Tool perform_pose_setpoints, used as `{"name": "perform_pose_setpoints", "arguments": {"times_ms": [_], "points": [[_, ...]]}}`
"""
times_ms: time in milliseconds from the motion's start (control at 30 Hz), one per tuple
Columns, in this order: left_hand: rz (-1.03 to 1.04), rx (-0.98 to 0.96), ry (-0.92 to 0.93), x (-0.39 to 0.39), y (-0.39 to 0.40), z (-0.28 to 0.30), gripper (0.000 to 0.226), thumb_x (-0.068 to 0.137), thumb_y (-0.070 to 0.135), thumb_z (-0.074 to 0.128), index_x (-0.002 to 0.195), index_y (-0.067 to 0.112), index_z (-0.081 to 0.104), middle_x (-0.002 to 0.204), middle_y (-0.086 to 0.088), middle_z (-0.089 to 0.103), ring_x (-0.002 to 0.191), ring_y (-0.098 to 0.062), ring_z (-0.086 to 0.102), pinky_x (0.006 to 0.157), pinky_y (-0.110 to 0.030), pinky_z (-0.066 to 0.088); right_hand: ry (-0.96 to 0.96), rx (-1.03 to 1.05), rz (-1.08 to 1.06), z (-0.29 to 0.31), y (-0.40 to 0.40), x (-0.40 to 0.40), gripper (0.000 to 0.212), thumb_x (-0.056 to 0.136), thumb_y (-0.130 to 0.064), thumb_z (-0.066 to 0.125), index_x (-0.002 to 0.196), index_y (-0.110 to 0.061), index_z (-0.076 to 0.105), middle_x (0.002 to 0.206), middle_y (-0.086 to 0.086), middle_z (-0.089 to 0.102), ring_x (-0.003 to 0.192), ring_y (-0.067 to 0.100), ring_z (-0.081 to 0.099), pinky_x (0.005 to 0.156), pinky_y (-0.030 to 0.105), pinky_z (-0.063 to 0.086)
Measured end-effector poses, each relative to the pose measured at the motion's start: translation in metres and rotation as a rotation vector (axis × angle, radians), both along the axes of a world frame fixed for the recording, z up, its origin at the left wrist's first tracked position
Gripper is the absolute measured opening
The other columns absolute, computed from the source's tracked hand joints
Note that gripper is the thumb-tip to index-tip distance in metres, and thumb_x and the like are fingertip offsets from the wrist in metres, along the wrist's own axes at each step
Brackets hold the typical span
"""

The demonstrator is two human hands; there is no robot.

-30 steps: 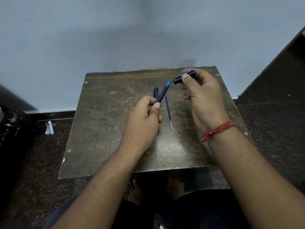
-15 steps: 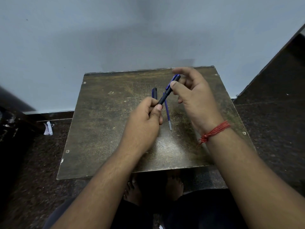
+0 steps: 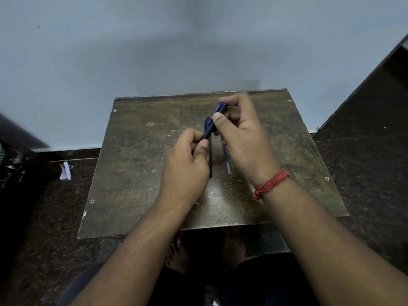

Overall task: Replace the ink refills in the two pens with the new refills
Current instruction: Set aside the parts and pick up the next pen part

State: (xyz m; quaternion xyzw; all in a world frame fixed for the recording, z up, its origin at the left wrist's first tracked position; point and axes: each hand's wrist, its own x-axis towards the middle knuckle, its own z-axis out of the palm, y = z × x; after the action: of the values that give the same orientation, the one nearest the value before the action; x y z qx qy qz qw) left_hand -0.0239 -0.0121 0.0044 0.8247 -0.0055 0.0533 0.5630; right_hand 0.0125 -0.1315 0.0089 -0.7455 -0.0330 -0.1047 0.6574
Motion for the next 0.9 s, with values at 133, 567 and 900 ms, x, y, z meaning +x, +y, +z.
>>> {"name": "perform_pose_setpoints", "arguments": {"times_ms": [133, 567, 900], "points": [[0.018, 0.031, -0.008, -0.001, 0.003, -0.003, 0.023, 0.100, 0.012, 0.053, 0.082, 0.025, 0.056, 0.063, 0.009, 0.058, 0.053, 0.000, 0.051, 0.049, -0.011, 0.037, -0.011, -0.028, -0.010, 0.000, 0.004, -0.001, 0.015, 0.095, -0.014, 0.057, 0.108, -0.019, 0.051, 0.083, 0.016, 0.068, 0.077, 0.028, 0.066, 0.065, 0.032, 0.046], [0.018, 0.008, -0.008, 0.004, -0.006, 0.000, 0.011, 0.103, 0.020, 0.051, 0.100, 0.019, 0.062, 0.078, 0.005, 0.070, 0.067, -0.004, 0.064, 0.057, -0.019, 0.049, 0.066, -0.015, -0.162, 0.005, 0.013, -0.012, 0.023, 0.089, -0.011, 0.071, 0.105, -0.012, 0.055, 0.072, -0.005, 0.065, 0.056, -0.001, 0.063, 0.049, 0.021, 0.050], [-0.019, 0.107, -0.078, 0.003, -0.005, -0.001, 0.010, 0.102, 0.030, 0.053, 0.100, 0.024, 0.060, 0.083, 0.009, 0.070, 0.076, 0.000, 0.064, 0.061, -0.014, 0.046, 0.035, -0.069, -0.333, 0.013, -0.010, -0.002, 0.015, 0.086, -0.022, 0.071, 0.089, -0.023, 0.057, 0.073, -0.006, 0.063, 0.066, 0.015, 0.068, 0.064, 0.041, 0.060]]}}
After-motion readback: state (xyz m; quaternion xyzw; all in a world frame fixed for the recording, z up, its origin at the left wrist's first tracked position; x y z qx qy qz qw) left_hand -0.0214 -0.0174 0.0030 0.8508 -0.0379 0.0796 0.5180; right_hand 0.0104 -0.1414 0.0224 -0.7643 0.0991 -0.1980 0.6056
